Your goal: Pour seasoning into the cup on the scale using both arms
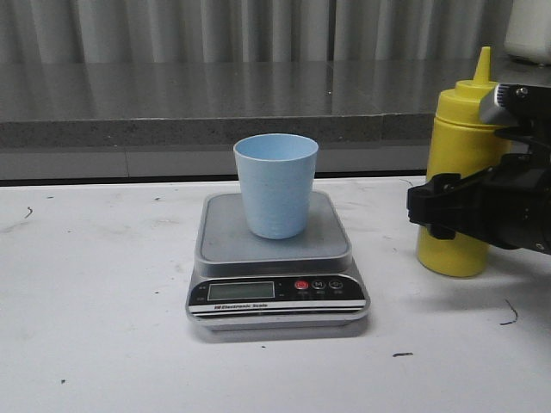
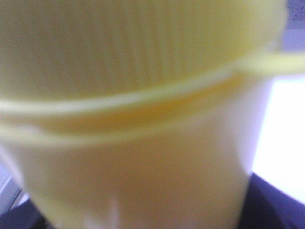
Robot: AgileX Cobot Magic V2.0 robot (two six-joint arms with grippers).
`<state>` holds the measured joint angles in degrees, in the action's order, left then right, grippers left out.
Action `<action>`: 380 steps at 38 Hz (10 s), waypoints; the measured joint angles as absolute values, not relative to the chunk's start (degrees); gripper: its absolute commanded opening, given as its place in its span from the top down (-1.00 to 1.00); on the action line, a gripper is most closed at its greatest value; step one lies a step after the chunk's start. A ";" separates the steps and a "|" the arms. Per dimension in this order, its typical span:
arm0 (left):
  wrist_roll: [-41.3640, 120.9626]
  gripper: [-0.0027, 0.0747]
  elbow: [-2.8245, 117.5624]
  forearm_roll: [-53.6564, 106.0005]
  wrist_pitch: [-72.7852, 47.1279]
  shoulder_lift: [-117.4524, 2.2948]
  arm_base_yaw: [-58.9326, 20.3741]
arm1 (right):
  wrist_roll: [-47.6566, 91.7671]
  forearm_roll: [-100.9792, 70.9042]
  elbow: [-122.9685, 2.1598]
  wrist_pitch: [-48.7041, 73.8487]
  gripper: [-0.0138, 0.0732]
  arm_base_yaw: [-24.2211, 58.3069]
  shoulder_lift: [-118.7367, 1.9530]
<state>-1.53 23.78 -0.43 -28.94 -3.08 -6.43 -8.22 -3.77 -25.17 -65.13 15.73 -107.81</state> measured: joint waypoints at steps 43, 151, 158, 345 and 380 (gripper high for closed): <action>-1.53 0.98 23.78 -0.43 -28.94 -3.08 -6.43 | 65.23 5.40 -51.42 -30.13 0.43 15.73 -94.43; -1.53 0.98 23.74 -0.43 -29.04 -3.08 -6.43 | 19.99 -28.43 -51.90 -24.86 0.60 18.09 -91.02; -1.53 0.98 23.74 -0.43 -29.04 -3.08 -6.43 | 18.67 -27.28 -39.83 -35.14 0.60 21.17 -87.00; -1.53 0.98 23.04 -0.43 -29.25 -3.08 -6.43 | 15.59 -17.12 -15.67 11.80 0.94 21.51 -10.43; -1.53 0.98 18.34 -0.43 -27.05 -0.36 -4.31 | 15.59 -17.02 -15.67 11.80 0.94 21.51 -10.43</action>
